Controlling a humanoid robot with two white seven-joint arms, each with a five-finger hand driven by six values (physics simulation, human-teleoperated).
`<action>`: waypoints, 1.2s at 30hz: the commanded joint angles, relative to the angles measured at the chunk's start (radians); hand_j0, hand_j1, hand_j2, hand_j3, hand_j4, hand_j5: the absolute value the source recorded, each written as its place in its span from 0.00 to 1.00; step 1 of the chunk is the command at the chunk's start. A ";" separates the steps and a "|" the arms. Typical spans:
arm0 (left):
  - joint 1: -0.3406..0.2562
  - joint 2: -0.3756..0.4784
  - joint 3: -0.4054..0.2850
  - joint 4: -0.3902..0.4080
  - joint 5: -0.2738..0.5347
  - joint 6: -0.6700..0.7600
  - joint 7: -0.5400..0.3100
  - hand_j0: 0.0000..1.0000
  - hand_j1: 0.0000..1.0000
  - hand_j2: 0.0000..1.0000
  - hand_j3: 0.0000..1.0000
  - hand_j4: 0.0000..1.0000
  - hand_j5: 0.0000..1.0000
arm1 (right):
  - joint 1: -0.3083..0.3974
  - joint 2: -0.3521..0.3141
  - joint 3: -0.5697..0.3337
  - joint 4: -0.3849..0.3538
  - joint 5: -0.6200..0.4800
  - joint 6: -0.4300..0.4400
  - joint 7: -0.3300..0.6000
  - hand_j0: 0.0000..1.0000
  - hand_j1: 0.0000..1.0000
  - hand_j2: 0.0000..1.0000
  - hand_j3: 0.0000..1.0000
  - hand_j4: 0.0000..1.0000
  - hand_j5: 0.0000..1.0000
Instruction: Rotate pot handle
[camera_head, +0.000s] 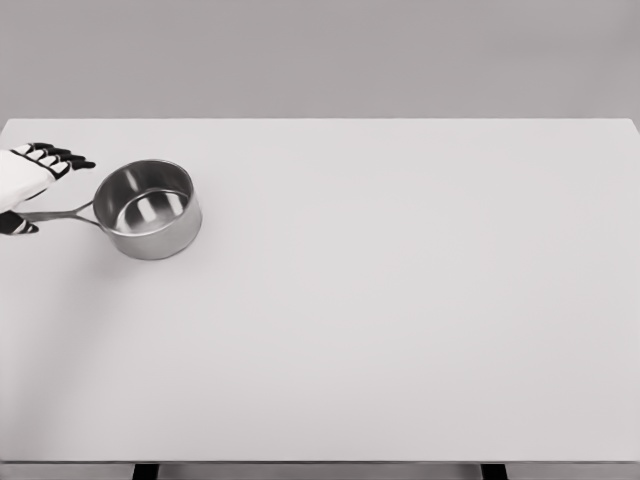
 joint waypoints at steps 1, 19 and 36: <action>0.000 -0.002 -0.011 0.022 0.004 0.002 0.001 1.00 1.00 1.00 1.00 1.00 1.00 | 0.000 0.000 0.000 0.000 0.000 0.000 -0.001 1.00 1.00 1.00 1.00 1.00 1.00; -0.100 -0.018 -0.072 0.152 0.002 0.002 0.001 1.00 1.00 1.00 1.00 1.00 1.00 | 0.000 0.000 0.000 0.000 0.000 -0.001 -0.001 1.00 1.00 1.00 1.00 1.00 1.00; -0.184 -0.038 -0.100 0.252 -0.031 0.002 0.001 1.00 1.00 1.00 1.00 1.00 1.00 | 0.000 0.000 0.000 0.000 0.000 0.000 0.001 1.00 1.00 1.00 1.00 1.00 1.00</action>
